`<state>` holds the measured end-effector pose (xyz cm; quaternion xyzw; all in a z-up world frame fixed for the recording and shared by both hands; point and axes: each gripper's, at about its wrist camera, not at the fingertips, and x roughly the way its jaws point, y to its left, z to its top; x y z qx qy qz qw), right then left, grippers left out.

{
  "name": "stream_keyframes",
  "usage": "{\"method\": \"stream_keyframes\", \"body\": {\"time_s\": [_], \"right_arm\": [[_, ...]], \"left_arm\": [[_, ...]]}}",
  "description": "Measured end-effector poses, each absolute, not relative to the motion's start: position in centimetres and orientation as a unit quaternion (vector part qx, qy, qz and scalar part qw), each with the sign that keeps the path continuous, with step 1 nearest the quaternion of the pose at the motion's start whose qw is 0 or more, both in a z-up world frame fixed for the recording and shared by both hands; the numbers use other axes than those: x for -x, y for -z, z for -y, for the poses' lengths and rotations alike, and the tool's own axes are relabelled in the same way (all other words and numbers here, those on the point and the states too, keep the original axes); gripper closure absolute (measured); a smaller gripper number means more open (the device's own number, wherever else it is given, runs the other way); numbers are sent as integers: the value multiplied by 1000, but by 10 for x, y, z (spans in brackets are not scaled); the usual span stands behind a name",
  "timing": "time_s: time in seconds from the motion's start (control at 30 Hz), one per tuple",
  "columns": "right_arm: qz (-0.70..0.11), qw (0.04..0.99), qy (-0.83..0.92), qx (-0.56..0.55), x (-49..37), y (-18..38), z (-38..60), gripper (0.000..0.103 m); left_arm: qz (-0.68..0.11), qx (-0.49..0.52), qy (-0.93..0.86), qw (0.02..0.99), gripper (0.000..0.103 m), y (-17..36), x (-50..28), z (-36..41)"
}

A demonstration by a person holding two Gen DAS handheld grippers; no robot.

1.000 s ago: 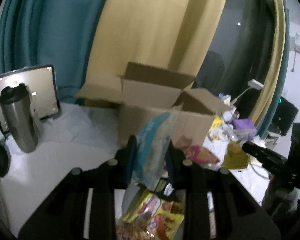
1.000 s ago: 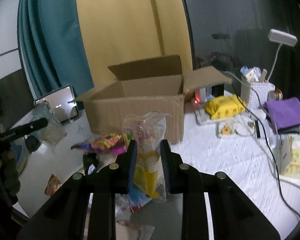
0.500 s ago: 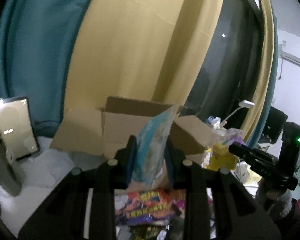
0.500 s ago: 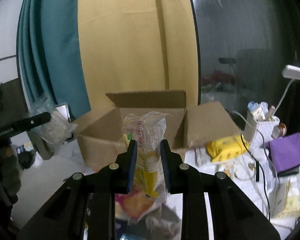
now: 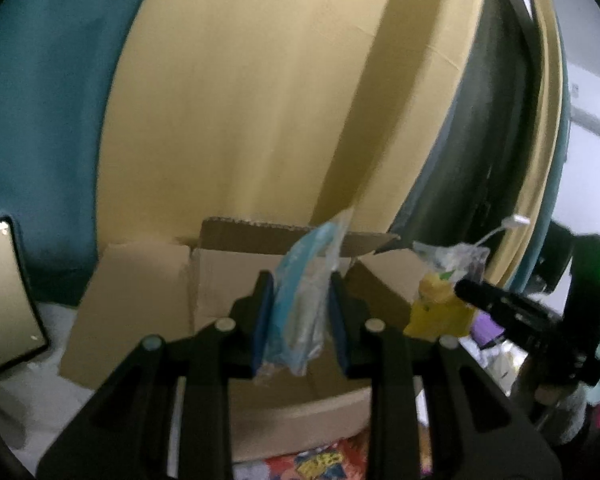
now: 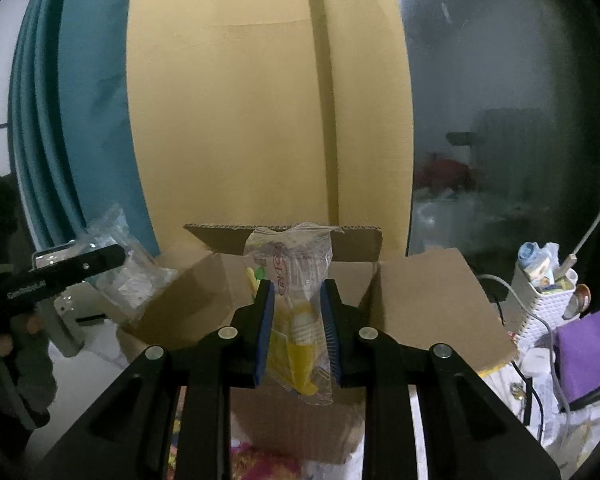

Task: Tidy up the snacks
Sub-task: 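Lift both packets into the cardboard box and open both grippers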

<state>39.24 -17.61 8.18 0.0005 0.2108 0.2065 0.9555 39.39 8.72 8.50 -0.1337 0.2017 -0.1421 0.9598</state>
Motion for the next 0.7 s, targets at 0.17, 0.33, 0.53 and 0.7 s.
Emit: {"method": "stream_keyframes", "body": {"time_s": [0.17,0.33,0.53,0.7], "right_arm": [[-222,954,-199,5,-410,-81,164,77],[-255,949,-181,-24,-423,-76,164,62],[-250,949,-187,-30,-408,-81,169,40],[-254,949,-187,-29,-384,-80,177,40]], "left_arm": [[-238,139,133,952,73,-71,-416,-84],[-248,136,111,953,51,-61,-411,-77],[-240,160,115,951,28,-69,-391,-81],[-237,153,116,952,28,-73,-368,-78]]}}
